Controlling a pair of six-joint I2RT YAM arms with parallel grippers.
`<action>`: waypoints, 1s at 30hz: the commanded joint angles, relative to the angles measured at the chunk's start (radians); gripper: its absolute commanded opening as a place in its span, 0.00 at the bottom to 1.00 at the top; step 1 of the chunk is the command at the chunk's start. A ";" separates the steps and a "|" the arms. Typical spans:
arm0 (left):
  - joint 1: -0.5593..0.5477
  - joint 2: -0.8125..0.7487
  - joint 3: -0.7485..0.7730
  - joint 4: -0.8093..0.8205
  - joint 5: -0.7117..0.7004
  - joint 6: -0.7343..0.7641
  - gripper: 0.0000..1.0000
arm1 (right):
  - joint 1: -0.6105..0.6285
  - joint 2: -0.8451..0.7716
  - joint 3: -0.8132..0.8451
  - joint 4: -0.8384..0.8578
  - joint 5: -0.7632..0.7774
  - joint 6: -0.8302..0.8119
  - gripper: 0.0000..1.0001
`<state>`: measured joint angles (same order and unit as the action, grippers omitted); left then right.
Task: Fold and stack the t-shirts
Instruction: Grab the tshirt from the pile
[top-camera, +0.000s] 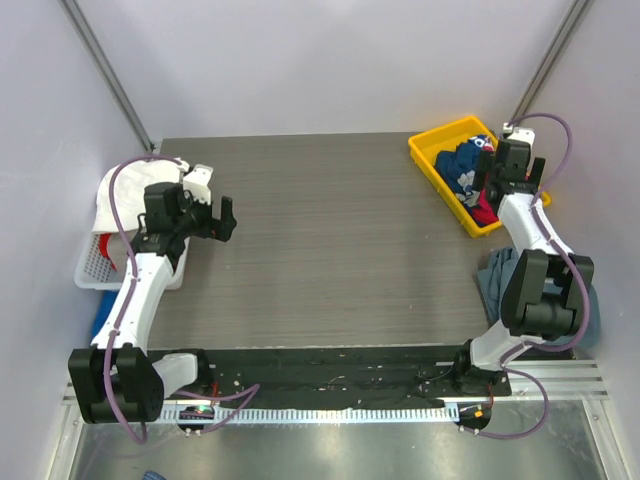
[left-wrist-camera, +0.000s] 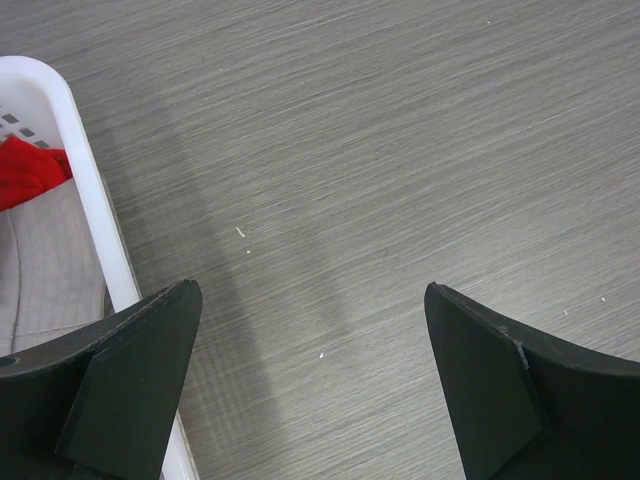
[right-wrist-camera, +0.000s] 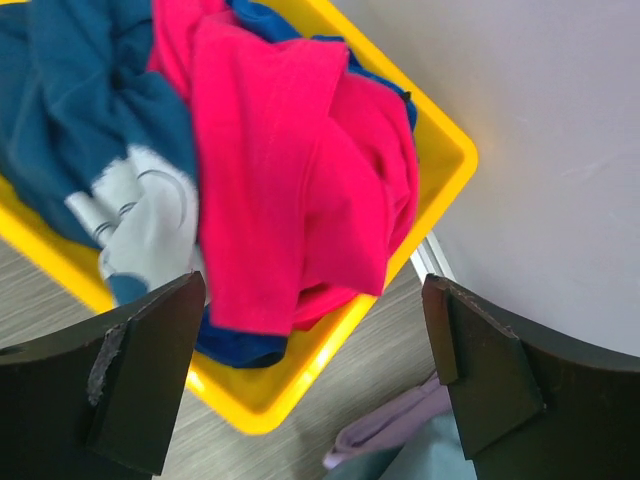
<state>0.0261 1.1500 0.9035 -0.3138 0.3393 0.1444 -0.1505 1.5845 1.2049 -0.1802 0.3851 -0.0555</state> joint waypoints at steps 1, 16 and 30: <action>-0.005 0.005 -0.014 0.059 -0.008 0.026 1.00 | -0.023 0.048 0.090 0.028 -0.034 -0.026 0.98; -0.006 0.054 -0.043 0.100 -0.029 0.047 1.00 | -0.113 0.212 0.194 0.031 -0.115 -0.041 0.62; -0.008 0.114 -0.054 0.137 -0.036 0.055 1.00 | -0.116 0.270 0.278 -0.038 -0.170 -0.027 0.05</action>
<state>0.0216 1.2591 0.8463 -0.2344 0.3084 0.1909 -0.2668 1.8618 1.4364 -0.2184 0.2501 -0.0971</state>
